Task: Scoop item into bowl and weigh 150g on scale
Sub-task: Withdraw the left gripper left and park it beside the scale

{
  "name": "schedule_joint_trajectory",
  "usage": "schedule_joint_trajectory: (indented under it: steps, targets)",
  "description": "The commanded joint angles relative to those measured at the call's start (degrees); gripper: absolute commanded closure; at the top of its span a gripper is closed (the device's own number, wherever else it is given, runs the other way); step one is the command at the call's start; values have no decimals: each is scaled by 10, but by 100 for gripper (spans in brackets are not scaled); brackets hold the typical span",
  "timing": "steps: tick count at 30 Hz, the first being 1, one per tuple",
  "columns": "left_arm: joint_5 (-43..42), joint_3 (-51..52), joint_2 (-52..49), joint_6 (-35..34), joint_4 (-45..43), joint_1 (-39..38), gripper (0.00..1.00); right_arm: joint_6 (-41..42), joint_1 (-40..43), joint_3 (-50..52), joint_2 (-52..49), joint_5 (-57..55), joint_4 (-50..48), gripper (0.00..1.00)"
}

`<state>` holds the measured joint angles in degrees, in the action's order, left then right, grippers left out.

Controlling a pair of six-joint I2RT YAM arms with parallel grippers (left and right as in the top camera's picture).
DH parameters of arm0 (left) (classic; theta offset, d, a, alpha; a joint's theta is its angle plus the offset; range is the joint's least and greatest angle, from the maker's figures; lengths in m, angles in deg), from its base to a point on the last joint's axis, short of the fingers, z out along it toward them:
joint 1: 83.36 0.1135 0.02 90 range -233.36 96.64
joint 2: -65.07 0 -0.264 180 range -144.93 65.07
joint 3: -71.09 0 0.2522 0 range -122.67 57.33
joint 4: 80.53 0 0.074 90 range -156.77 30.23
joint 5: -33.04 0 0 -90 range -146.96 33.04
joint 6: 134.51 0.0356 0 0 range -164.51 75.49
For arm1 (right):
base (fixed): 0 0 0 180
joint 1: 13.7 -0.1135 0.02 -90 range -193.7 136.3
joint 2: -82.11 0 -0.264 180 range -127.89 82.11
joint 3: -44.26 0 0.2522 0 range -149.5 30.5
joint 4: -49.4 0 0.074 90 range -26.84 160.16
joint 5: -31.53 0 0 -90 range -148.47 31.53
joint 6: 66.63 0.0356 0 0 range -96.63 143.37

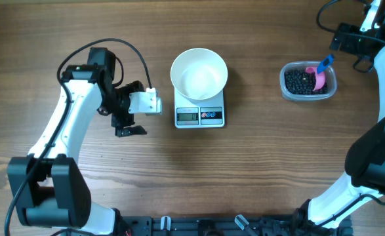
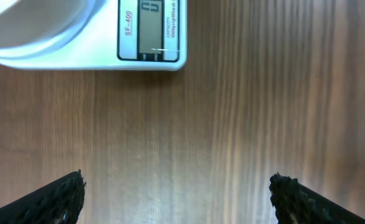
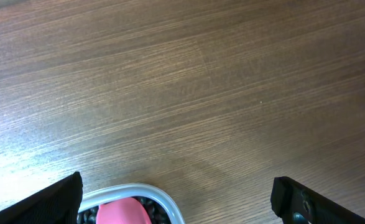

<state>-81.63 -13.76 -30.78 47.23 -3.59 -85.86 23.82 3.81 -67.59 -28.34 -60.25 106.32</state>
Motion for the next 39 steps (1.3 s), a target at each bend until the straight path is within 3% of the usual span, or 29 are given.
schedule_joint_trajectory:
  steps: [1, 12, 16, 23, 39]
  targets:
    - [-19, 25, -9, 38, -17, 3, 0, 11, 0, -9, 12, -8, -1, 0]
    - [-64, 25, -9, 38, -37, -10, 0, 11, 0, -9, 12, -8, -1, 0]
    - [-64, 25, -9, -70, -92, -29, 0, 11, 0, -9, 12, -8, -1, 0]
    - [-62, 25, -9, -97, -119, -57, 0, 11, 0, -9, 12, -8, -1, 0]
    - [-80, 25, -9, -95, -135, -70, 0, 11, 0, -9, 12, -8, -1, 0]
